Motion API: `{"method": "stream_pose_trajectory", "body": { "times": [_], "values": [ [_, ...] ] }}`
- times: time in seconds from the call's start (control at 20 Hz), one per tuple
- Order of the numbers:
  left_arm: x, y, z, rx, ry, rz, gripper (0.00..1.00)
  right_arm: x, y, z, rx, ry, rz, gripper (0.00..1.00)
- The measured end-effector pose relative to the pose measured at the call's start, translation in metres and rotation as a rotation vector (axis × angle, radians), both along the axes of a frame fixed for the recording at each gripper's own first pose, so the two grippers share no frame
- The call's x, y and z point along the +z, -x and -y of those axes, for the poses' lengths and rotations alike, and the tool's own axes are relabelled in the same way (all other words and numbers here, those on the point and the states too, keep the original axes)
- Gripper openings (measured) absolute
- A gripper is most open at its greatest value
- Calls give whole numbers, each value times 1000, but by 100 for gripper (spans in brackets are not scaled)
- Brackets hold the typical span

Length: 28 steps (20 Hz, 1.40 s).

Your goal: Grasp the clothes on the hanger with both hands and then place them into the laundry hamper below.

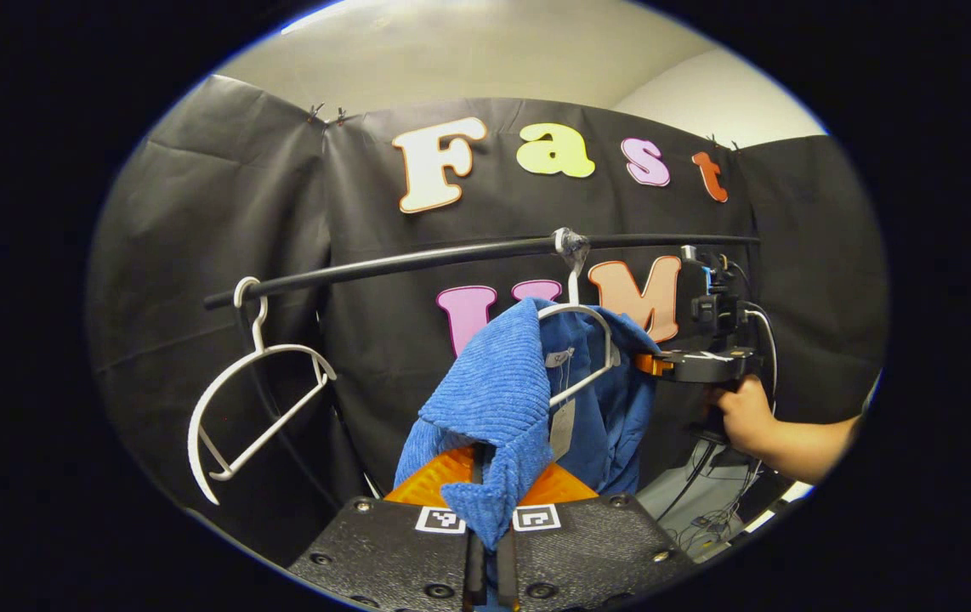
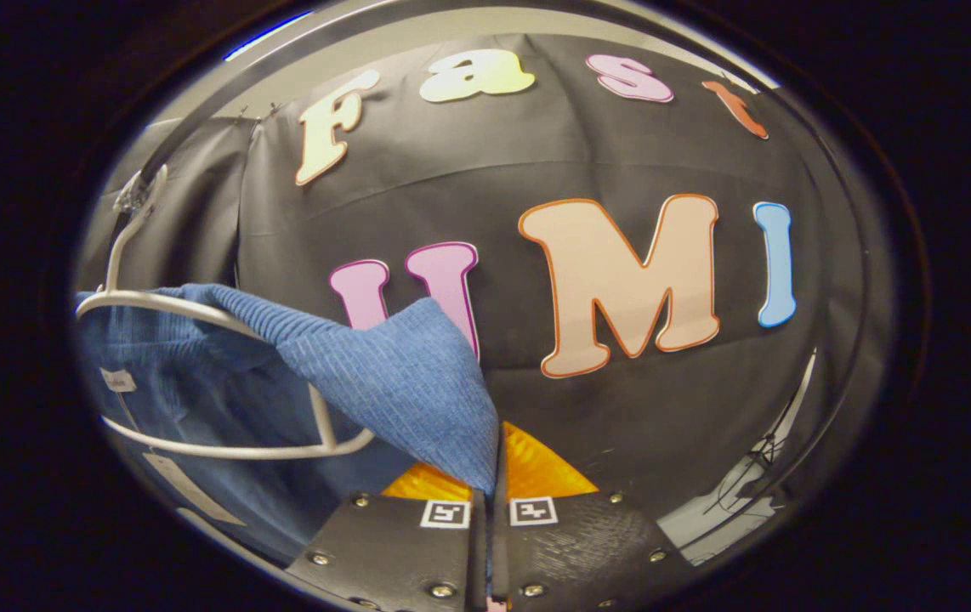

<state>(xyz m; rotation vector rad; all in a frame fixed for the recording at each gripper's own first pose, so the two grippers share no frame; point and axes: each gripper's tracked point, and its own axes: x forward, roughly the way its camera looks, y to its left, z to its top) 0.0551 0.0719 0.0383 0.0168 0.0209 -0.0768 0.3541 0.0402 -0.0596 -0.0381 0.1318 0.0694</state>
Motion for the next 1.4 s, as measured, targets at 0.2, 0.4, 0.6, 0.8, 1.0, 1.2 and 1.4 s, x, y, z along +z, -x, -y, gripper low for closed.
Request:
{"method": "stream_pose_trajectory", "body": {
  "times": [0.2, 0.4, 0.6, 0.8, 1.0, 1.2, 1.4],
  "values": [
    [-2, 2, -16, -50, -99, -33, 8, 10, -5, -1, -12, -31, 29, 3],
    [-3, -4, -30, -98, -265, -40, 8, 8, -12, -6, -10, -43, 27, 3],
    [-1, -15, -48, -126, -331, -41, 9, 8, -25, -9, -18, -57, 38, 3],
    [-15, -17, -60, -229, -423, -70, 9, 2, -35, -15, -15, -59, 28, 3],
    [-27, -37, -69, -215, -339, -72, 10, 1, -40, -12, -21, -56, 43, 3],
    [-33, -36, -63, -213, -245, -63, 10, -9, -44, -11, -32, -48, 41, 3],
    [-58, -45, -69, -245, -209, -117, 10, -17, -52, -20, -6, -63, 44, 3]
  ]
}}
